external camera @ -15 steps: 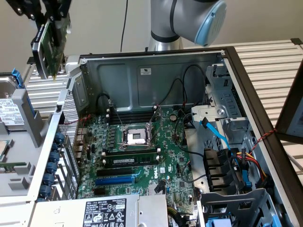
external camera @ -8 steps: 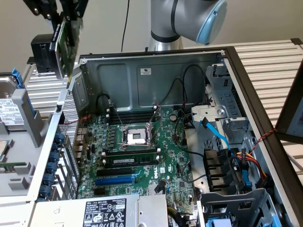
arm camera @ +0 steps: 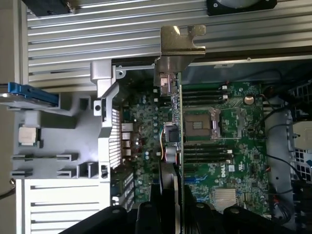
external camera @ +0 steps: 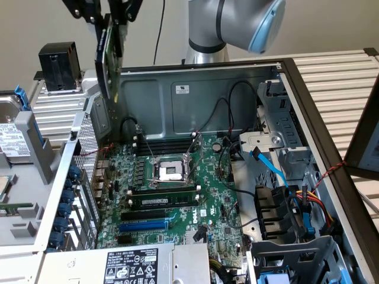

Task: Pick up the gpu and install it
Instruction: 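Pick up the gpu and move the gpu toward the slot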

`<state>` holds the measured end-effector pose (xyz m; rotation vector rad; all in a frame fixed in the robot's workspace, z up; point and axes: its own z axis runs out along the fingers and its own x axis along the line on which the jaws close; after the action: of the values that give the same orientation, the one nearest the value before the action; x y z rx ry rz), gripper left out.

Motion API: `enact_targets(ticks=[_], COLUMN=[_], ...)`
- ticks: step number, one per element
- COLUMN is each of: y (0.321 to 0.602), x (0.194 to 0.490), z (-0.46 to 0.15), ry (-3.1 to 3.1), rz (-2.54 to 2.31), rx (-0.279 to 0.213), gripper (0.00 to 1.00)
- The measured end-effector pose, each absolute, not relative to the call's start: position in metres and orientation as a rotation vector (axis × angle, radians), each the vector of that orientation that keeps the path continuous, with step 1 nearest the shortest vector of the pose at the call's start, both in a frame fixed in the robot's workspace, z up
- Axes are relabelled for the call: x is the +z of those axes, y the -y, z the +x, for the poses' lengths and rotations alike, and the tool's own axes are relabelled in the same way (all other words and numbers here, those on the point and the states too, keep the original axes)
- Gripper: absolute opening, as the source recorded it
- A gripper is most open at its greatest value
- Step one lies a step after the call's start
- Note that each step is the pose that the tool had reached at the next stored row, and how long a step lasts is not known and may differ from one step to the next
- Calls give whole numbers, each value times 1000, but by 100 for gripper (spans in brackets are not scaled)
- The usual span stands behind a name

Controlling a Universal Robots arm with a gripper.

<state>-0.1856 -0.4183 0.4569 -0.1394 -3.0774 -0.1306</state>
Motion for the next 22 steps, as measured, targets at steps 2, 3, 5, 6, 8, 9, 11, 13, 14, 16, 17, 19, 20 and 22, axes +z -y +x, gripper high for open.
enact_targets(ticks=[2,3,5,6,8,9,11,13,14,16,17,19,20,22], y=[419,419,420,420,421,421,422,423,424,426,426,426,426,426], x=[457,457,457,457,457,457,457,457,457,457,457,457,457,457], z=[-177,-172,-163,-158,-149,-144,-135,-126,-122,-116,-114,-114,-114,-114], ry=[3077,3077,3077,3077,3076,3076,3076,3075,3074,3072,3070,3069,3068,3068], rz=[-139,-139,-139,-139,-139,-139,-139,-139,-139,-140,-140,-140,-140,-140], rx=[-131,-131,-130,-131,-130,-130,-130,-130,-130,-130,-130,-130,-130,-130], gripper=[28,28,28,28,28,28,28,28,28,28,28,28,28,28])
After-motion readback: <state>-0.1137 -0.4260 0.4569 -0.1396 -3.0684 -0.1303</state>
